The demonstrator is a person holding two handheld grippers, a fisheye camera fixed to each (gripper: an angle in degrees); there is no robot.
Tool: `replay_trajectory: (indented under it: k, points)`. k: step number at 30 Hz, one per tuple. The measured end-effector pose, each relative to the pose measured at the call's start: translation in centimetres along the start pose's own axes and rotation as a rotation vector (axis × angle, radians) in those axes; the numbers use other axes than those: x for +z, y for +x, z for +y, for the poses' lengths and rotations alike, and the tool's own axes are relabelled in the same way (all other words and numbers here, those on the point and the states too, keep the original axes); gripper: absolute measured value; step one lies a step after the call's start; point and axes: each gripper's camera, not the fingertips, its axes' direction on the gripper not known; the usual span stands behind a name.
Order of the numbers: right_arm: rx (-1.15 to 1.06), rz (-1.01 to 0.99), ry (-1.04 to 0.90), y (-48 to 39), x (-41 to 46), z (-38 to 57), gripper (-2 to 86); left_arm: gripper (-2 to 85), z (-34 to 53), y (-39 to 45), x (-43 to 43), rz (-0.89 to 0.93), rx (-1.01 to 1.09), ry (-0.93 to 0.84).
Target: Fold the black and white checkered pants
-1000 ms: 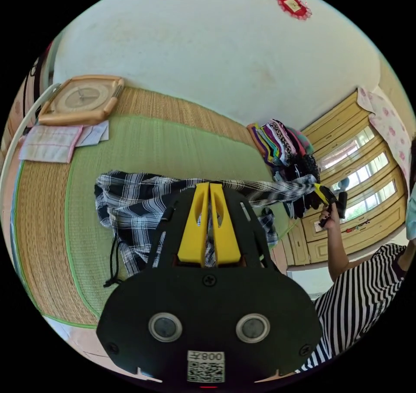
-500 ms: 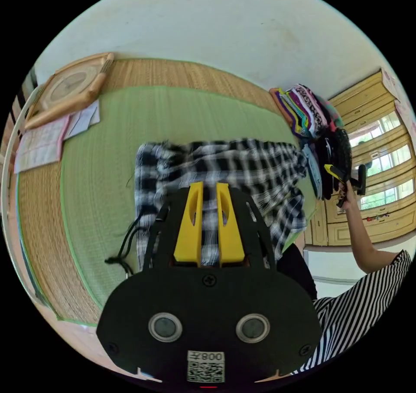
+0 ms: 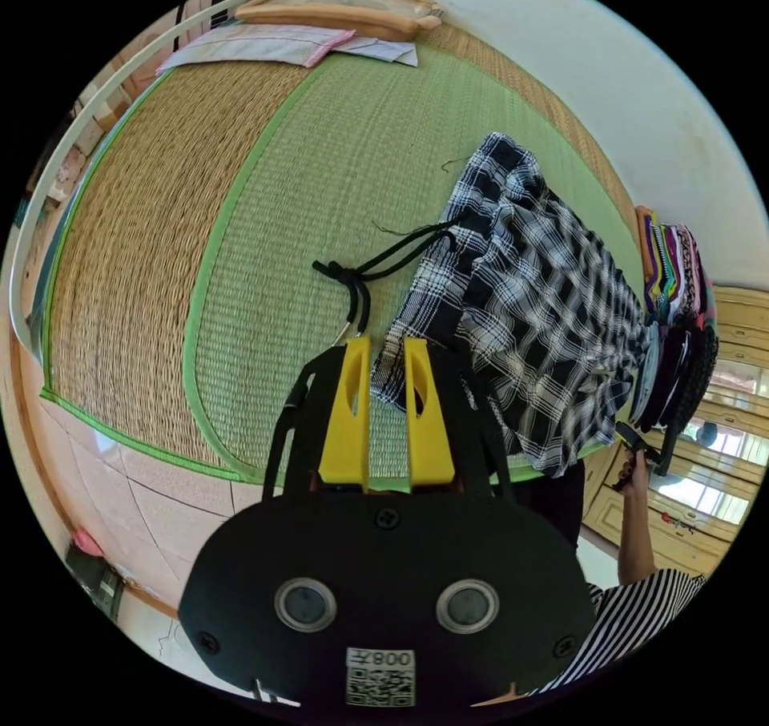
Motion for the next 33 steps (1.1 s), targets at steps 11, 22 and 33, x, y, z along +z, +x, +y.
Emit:
replay_trajectory:
  k: [11, 22, 33]
  points:
    - [-0.008, 0.042, 0.197, 3.8, -11.8, 0.6, 0.1, 0.9, 2.4, -1.5, -4.4, 0.134, 0.054, 0.139]
    - [0.128, 0.047, 0.154, 12.7, -15.6, 3.1, 0.2, 0.3, 6.3, -4.8, -3.6, 0.221, -0.029, 0.125]
    - [0.186, 0.085, 0.092, 16.2, -14.3, 4.8, 0.5, 0.2, 6.3, -7.4, -2.9, 0.205, -0.077, 0.067]
